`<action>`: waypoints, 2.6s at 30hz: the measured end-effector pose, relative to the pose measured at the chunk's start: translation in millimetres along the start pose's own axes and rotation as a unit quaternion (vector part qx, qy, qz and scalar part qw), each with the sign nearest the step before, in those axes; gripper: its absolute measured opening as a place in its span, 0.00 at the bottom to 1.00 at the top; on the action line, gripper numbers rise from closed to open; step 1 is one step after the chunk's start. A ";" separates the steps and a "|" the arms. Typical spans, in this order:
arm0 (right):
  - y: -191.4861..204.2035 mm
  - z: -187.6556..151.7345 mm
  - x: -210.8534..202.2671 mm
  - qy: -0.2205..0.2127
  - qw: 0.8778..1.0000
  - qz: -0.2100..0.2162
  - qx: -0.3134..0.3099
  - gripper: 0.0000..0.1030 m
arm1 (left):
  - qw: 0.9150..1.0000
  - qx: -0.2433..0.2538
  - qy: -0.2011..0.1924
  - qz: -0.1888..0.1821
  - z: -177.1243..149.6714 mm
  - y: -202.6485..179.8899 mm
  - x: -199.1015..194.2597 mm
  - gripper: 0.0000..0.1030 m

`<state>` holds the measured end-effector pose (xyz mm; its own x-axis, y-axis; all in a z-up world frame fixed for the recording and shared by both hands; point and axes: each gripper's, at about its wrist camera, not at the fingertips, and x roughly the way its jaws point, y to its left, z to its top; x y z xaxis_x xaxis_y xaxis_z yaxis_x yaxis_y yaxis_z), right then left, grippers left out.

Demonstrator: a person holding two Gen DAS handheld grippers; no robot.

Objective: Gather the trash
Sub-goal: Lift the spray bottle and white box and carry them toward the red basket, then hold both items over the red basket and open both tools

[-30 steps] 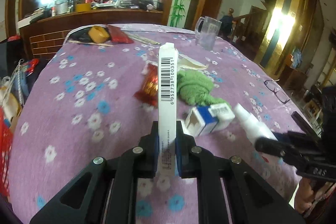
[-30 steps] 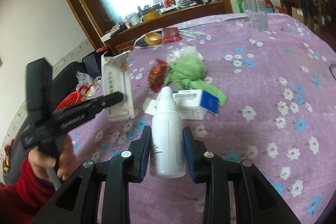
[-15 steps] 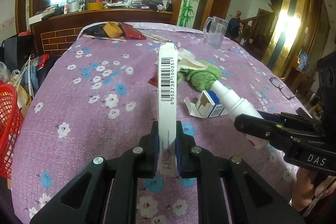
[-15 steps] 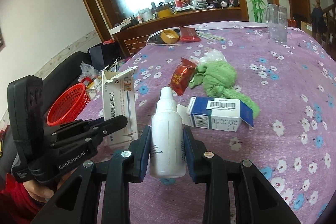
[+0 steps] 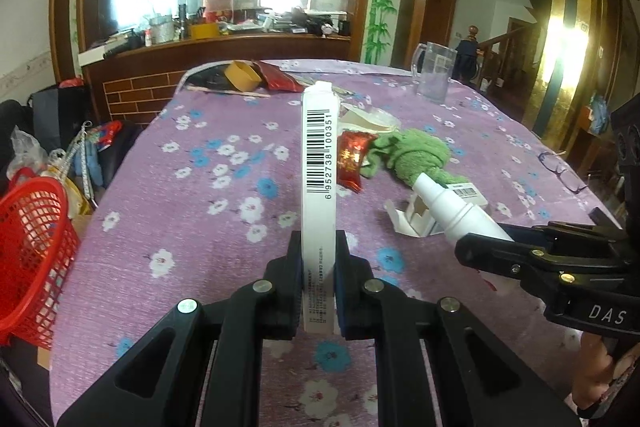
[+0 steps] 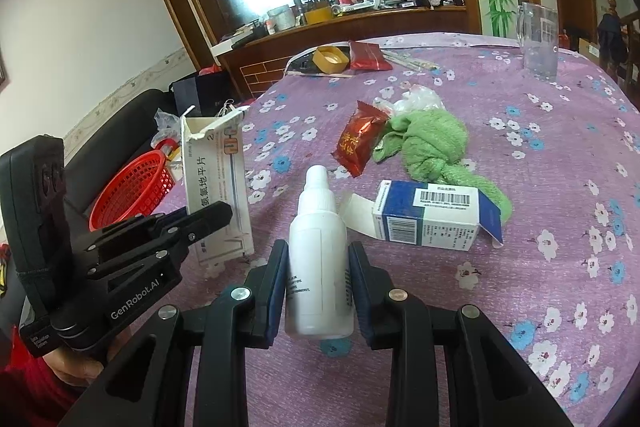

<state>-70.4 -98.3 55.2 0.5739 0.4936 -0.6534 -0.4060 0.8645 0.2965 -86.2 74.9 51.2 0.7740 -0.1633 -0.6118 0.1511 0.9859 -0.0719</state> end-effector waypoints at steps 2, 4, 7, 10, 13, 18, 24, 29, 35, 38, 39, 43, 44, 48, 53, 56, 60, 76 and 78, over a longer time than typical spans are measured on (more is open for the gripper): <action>2.6 1.4 0.5 0.000 1.000 0.000 -0.003 0.32 | 1.000 0.001 -0.001 0.005 -0.3 1.2 -0.9 0.12; 3.9 2.3 0.8 0.000 1.000 0.001 -0.004 0.32 | 1.000 0.000 -0.002 0.010 -0.1 3.3 -1.0 0.12; 6.6 3.7 1.7 0.001 1.000 0.003 -0.007 0.32 | 1.000 0.000 -0.004 0.015 0.4 4.6 -1.6 0.12; 8.9 4.9 3.2 0.003 1.000 0.003 -0.008 0.32 | 1.000 0.002 -0.008 0.022 -0.5 5.5 -3.9 0.12; 11.7 6.8 4.8 0.006 1.000 0.005 -0.010 0.32 | 1.000 0.002 -0.011 0.026 -0.2 7.4 -5.8 0.12; 19.1 10.3 5.9 0.006 1.000 0.006 -0.016 0.32 | 0.999 0.000 -0.014 0.033 -0.2 11.8 -9.3 0.12; 28.0 15.4 10.3 0.008 1.000 0.009 -0.026 0.32 | 0.999 -0.005 -0.020 0.038 0.7 21.4 -15.4 0.12; 37.0 20.2 13.7 0.009 0.999 0.013 -0.036 0.32 | 0.999 -0.012 -0.023 0.042 0.4 30.8 -20.6 0.12; 48.5 26.3 21.4 0.014 0.999 0.018 -0.048 0.32 | 0.998 -0.023 -0.029 0.048 0.4 43.4 -27.3 0.12; 54.5 30.4 26.5 0.017 0.998 0.021 -0.054 0.32 | 0.998 -0.032 -0.035 0.052 1.8 52.4 -33.7 0.12; 57.3 32.0 28.4 0.018 0.998 0.023 -0.055 0.32 | 0.997 -0.035 -0.038 0.053 2.7 56.0 -36.2 0.12; 66.9 40.8 36.3 0.022 0.998 0.031 -0.059 0.32 | 0.995 -0.058 -0.051 0.057 7.6 79.4 -53.3 0.12; 69.5 42.8 37.6 0.023 0.997 0.033 -0.059 0.32 | 0.995 -0.062 -0.053 0.058 9.6 83.6 -55.9 0.12; 86.2 54.2 45.3 0.028 0.996 0.047 -0.068 0.32 | 0.991 -0.085 -0.069 0.076 13.8 110.5 -75.3 0.12; 119.4 72.1 59.7 0.037 0.993 0.075 -0.085 0.32 | 0.984 -0.118 -0.083 0.106 9.4 150.1 -97.9 0.12; 142.2 81.7 70.6 0.044 0.990 0.093 -0.096 0.32 | 0.978 -0.149 -0.081 0.122 2.6 181.0 -107.8 0.12; 175.2 90.7 86.9 0.053 0.986 0.113 -0.110 0.32 | 0.971 -0.182 -0.073 0.139 -8.2 216.5 -114.2 0.12; 286.9 107.1 179.5 0.103 0.972 0.156 -0.139 0.33 | 0.955 -0.253 -0.051 0.144 -32.6 283.7 -110.0 0.13; 294.5 108.1 189.1 0.107 0.971 0.157 -0.143 0.33 | 0.954 -0.254 -0.048 0.151 -31.6 283.6 -109.3 0.33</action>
<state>-4.6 259.9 94.2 0.2403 0.6710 -0.7014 -0.7362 0.5969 0.3188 -147.3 373.6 72.8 0.7910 0.1532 -0.5924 -0.3871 0.8751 -0.2906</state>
